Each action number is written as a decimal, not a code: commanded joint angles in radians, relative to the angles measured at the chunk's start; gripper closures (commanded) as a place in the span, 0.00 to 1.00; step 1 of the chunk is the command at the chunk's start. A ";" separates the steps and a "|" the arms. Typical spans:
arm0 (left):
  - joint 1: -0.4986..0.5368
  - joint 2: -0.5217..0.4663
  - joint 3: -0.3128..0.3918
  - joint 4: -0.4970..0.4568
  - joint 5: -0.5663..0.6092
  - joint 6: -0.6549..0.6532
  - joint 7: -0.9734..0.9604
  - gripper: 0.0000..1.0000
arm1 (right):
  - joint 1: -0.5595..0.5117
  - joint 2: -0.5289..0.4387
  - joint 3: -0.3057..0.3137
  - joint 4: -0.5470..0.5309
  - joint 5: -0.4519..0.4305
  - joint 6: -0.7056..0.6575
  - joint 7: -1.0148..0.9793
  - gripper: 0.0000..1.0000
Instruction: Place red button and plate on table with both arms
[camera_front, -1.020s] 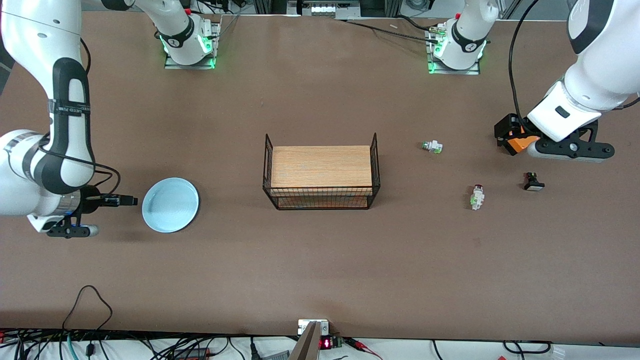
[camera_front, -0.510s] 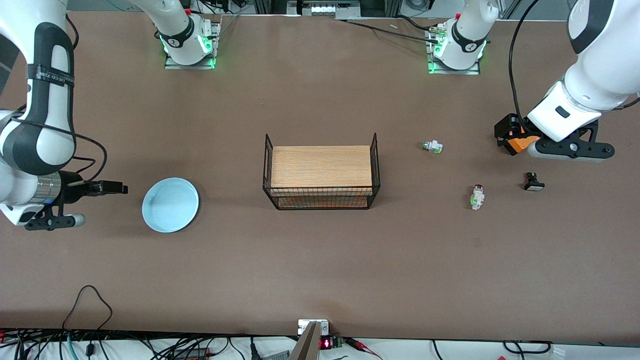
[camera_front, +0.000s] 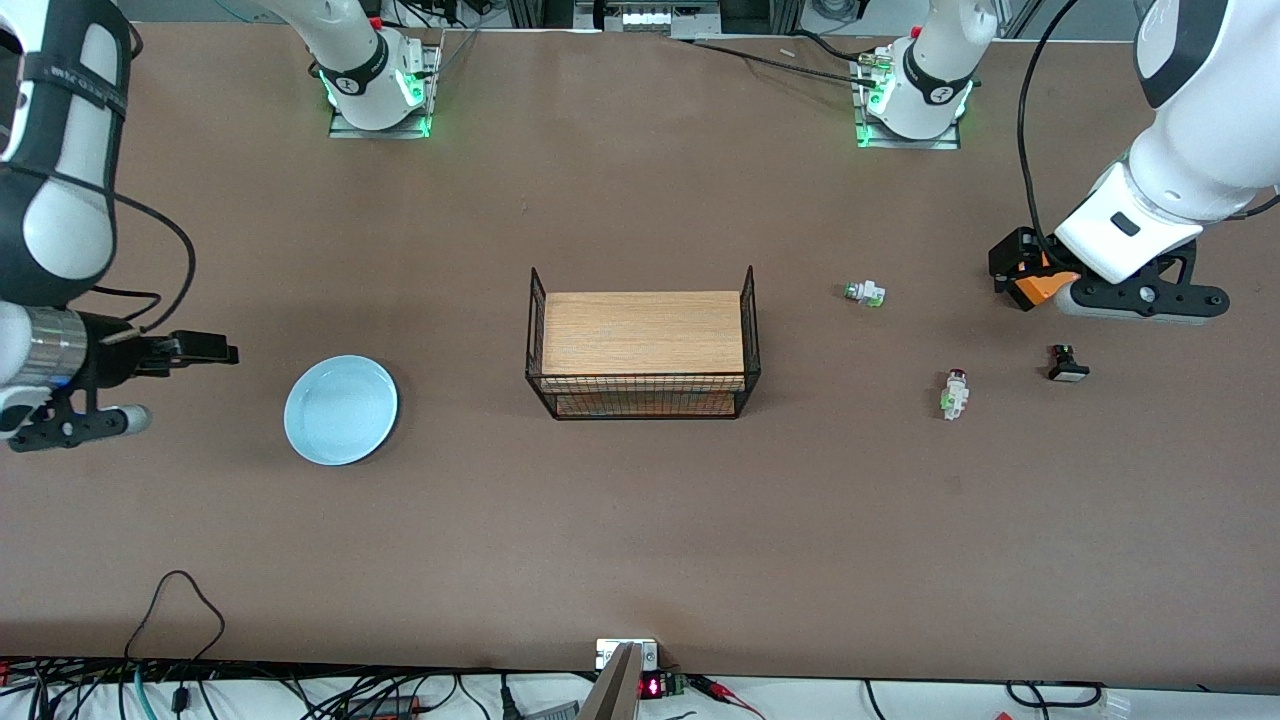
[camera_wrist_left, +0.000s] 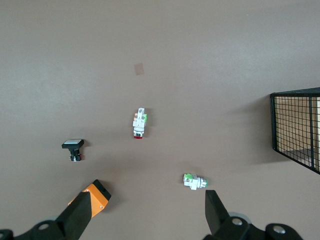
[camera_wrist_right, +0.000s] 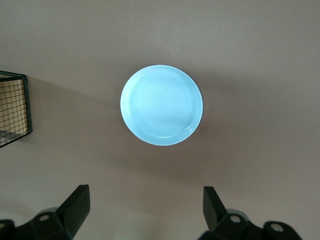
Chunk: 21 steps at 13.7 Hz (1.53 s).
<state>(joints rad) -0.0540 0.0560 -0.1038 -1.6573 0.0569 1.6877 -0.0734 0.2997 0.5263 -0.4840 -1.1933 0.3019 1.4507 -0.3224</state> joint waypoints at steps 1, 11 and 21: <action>-0.004 -0.007 0.004 0.005 -0.005 -0.010 -0.003 0.00 | -0.004 0.011 -0.005 0.089 -0.032 -0.077 -0.053 0.00; -0.004 -0.007 0.004 0.007 -0.005 -0.010 -0.003 0.00 | -0.112 -0.230 0.235 -0.069 -0.280 -0.030 -0.084 0.00; -0.003 -0.008 0.004 0.007 -0.005 -0.010 -0.003 0.00 | -0.229 -0.485 0.409 -0.394 -0.409 0.076 0.064 0.00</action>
<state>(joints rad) -0.0539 0.0560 -0.1035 -1.6573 0.0569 1.6877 -0.0734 0.1114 0.1204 -0.1132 -1.4893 -0.0884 1.5008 -0.3541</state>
